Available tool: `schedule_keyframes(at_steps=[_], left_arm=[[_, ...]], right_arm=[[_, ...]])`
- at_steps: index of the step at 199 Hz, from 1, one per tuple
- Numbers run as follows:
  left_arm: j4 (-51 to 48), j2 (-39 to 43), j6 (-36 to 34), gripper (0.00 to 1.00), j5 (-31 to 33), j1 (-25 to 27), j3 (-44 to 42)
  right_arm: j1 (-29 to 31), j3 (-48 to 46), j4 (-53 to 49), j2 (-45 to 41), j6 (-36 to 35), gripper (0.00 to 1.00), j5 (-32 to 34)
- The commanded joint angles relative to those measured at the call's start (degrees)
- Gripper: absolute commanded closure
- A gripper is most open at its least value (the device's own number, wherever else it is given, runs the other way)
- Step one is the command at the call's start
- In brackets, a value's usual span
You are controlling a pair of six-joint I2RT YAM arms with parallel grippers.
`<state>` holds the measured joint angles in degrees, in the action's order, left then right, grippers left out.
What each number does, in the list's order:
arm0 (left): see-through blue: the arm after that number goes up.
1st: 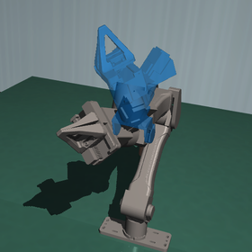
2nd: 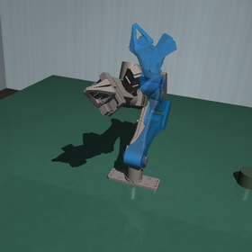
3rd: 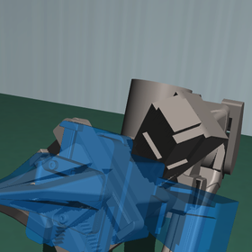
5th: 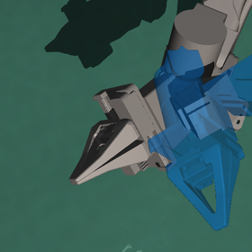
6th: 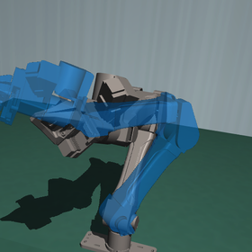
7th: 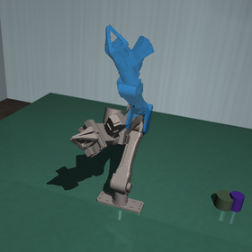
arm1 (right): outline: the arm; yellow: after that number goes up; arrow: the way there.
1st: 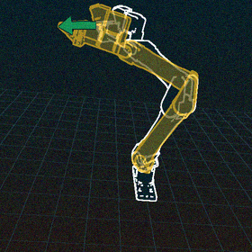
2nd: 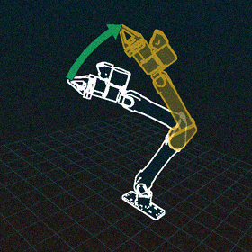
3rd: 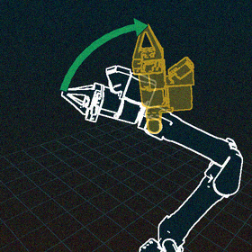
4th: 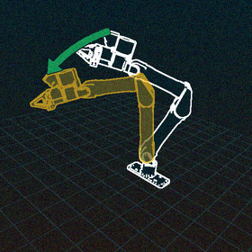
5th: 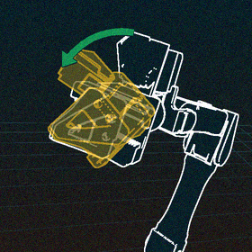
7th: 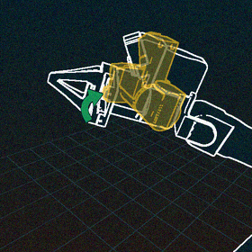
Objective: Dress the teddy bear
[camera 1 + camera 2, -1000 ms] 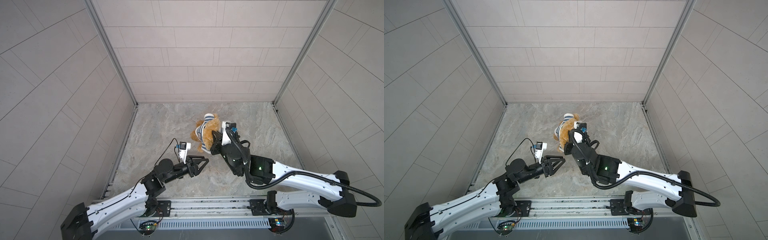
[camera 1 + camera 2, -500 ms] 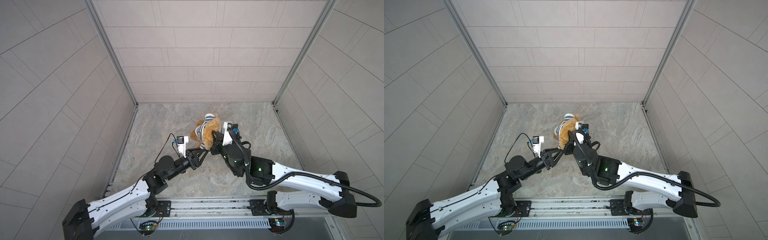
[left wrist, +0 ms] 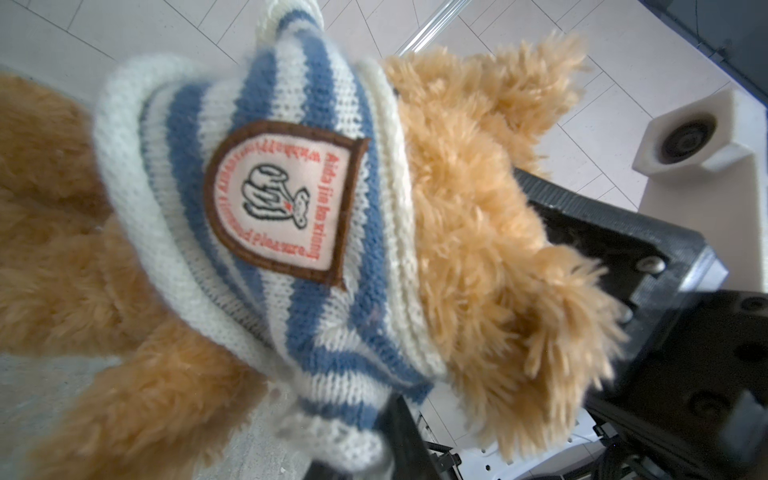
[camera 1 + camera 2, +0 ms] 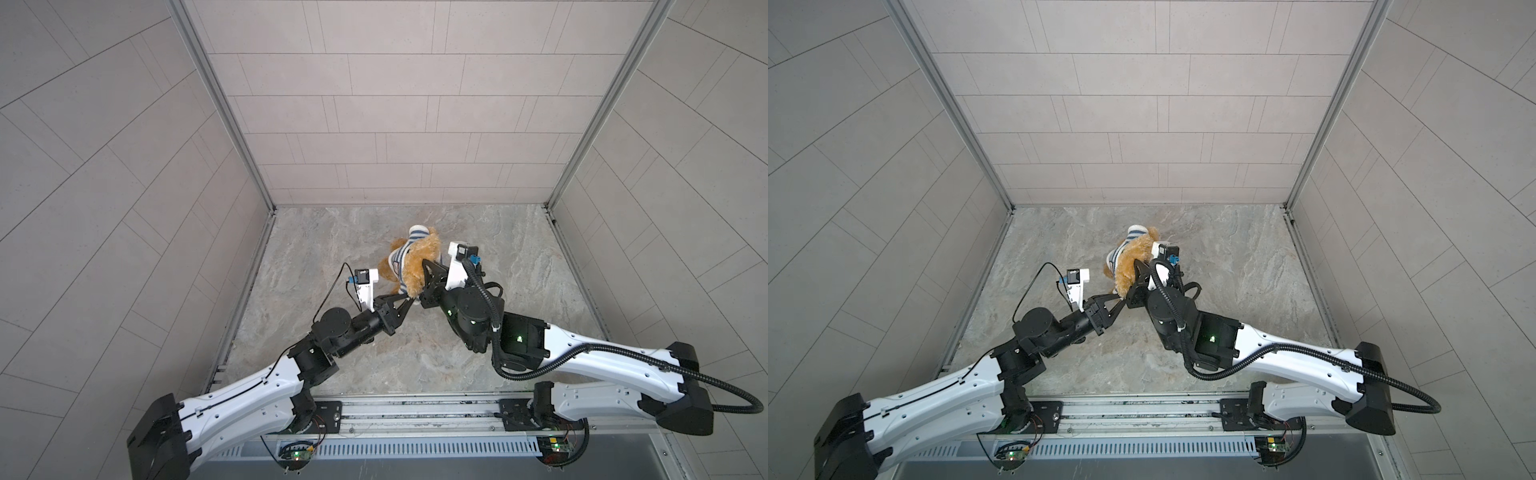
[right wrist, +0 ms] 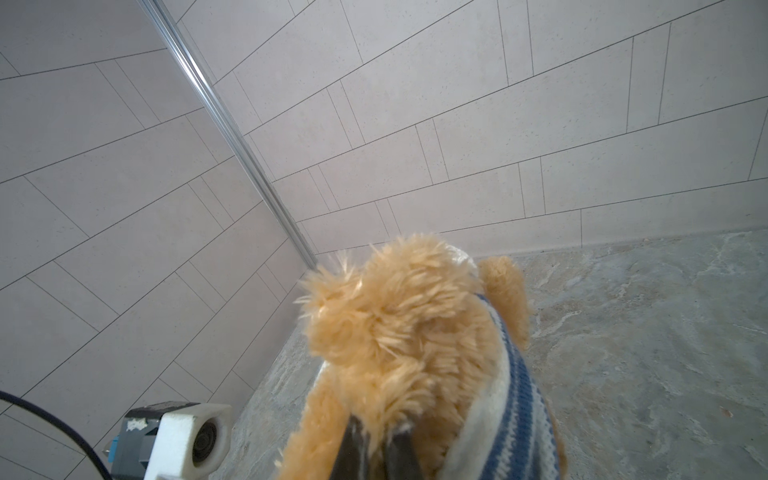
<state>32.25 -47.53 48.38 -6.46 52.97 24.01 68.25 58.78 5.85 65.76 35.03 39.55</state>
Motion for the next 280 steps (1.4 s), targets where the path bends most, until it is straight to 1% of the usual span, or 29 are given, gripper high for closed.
schedule_keyframes(at_steps=[1, 23, 55, 84, 126, 153, 206, 260, 280], left_arm=[[0.2, 1.3, -0.4, 0.89, 1.5, 0.2, 0.1], [-1.5, 1.8, -0.9, 1.0, 2.0, 0.3, 0.1], [-5.3, 1.9, -1.8, 1.0, 3.1, 0.0, -0.3], [-8.1, 1.8, -2.3, 1.0, 3.0, -1.6, -1.1], [-12.6, 0.7, -2.4, 1.0, 1.8, -6.3, -2.3], [-14.7, 0.3, -3.6, 1.0, 1.4, -8.3, -2.3], [-17.8, -0.9, -6.1, 1.0, -0.1, -12.7, -2.2], [-22.3, -0.1, -9.1, 1.0, 0.3, -14.3, -2.3], [-24.3, -0.2, -10.6, 1.0, 1.4, -14.4, -2.0]], right_arm=[[0.4, 0.1, 2.8, -1.1, 1.7, 1.0, -0.1], [0.4, -0.1, 3.1, -1.3, 2.3, 1.0, -0.9], [0.3, -1.3, 3.6, -3.0, 3.4, 1.0, -1.9], [0.4, -1.9, 3.5, -4.7, 3.8, 1.0, -3.1], [0.3, -2.3, 4.2, -6.0, 4.0, 1.0, -5.8], [0.3, -2.1, 4.9, -6.1, 4.3, 1.0, -7.5], [0.3, -3.0, 6.1, -8.1, 4.9, 1.0, -7.9], [0.3, -3.8, 6.2, -9.9, 4.5, 1.0, -7.7], [0.3, -3.8, 6.3, -10.6, 4.5, 1.0, -7.8]])
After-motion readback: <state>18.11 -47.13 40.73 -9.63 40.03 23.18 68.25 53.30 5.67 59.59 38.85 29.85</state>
